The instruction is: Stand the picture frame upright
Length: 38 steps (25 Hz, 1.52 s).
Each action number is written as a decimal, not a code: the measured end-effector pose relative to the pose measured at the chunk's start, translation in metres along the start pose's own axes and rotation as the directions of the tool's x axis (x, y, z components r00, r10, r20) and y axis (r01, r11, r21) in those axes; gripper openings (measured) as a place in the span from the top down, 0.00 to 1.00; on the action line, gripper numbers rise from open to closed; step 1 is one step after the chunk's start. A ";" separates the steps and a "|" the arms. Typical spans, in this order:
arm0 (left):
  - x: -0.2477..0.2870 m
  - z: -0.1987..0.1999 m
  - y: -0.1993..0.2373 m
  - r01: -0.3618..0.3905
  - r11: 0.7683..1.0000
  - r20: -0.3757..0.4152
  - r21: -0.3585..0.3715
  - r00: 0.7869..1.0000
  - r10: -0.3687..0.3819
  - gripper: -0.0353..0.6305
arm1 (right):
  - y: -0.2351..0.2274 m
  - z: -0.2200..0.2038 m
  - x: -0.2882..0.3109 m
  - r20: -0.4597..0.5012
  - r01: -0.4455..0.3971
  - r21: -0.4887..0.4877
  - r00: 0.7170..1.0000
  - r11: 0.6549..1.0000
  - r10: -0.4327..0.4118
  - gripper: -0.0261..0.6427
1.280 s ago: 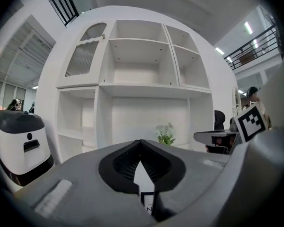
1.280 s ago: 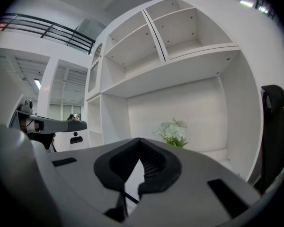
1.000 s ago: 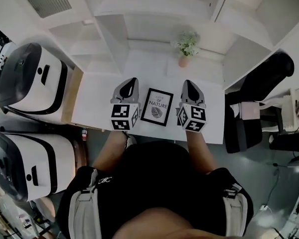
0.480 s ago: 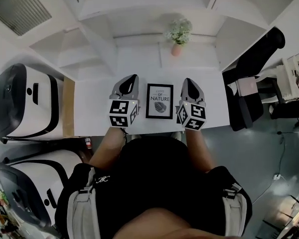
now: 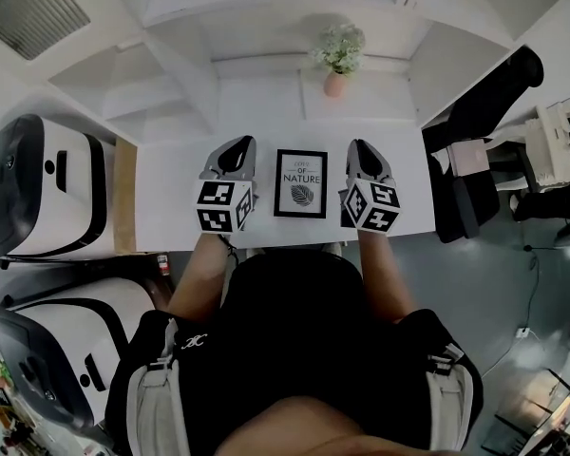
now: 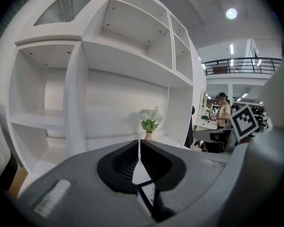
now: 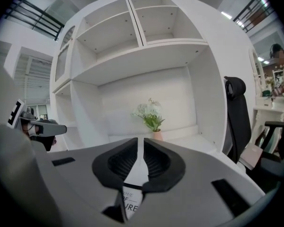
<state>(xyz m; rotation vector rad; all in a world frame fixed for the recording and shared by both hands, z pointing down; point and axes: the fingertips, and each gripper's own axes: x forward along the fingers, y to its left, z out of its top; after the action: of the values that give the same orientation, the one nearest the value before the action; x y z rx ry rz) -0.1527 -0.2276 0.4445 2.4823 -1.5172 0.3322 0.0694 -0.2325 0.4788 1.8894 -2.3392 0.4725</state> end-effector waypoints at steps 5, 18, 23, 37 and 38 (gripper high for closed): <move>0.005 -0.023 0.006 0.036 0.996 -0.087 -0.081 0.995 -0.043 0.69 | 0.003 -0.016 0.007 -0.063 -0.063 0.014 0.996 0.998 0.064 0.85; 0.002 -0.094 0.022 0.014 0.987 -0.263 -0.160 0.963 -0.057 0.65 | 0.009 -0.074 0.012 -0.220 -0.082 0.056 0.971 0.995 0.093 0.79; 0.006 -0.124 0.020 0.029 0.984 -0.332 -0.177 0.939 -0.087 0.65 | 0.008 -0.102 0.014 -0.294 -0.067 0.069 0.952 0.995 0.084 0.79; 0.026 -0.200 0.015 0.056 0.951 -0.487 -0.303 0.849 -0.205 0.65 | -0.001 -0.178 0.020 -0.483 -0.021 0.151 0.871 0.988 0.093 0.79; 0.028 -0.203 0.015 0.059 0.947 -0.493 -0.315 0.843 -0.216 0.65 | -0.001 -0.183 0.022 -0.495 -0.018 0.154 0.864 0.988 0.093 0.79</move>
<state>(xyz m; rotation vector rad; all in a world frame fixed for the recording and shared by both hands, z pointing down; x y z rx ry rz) -0.1699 -0.1974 0.6473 2.0281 -1.0647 0.6481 0.0441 -0.1987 0.6578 1.5060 -2.0524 1.0271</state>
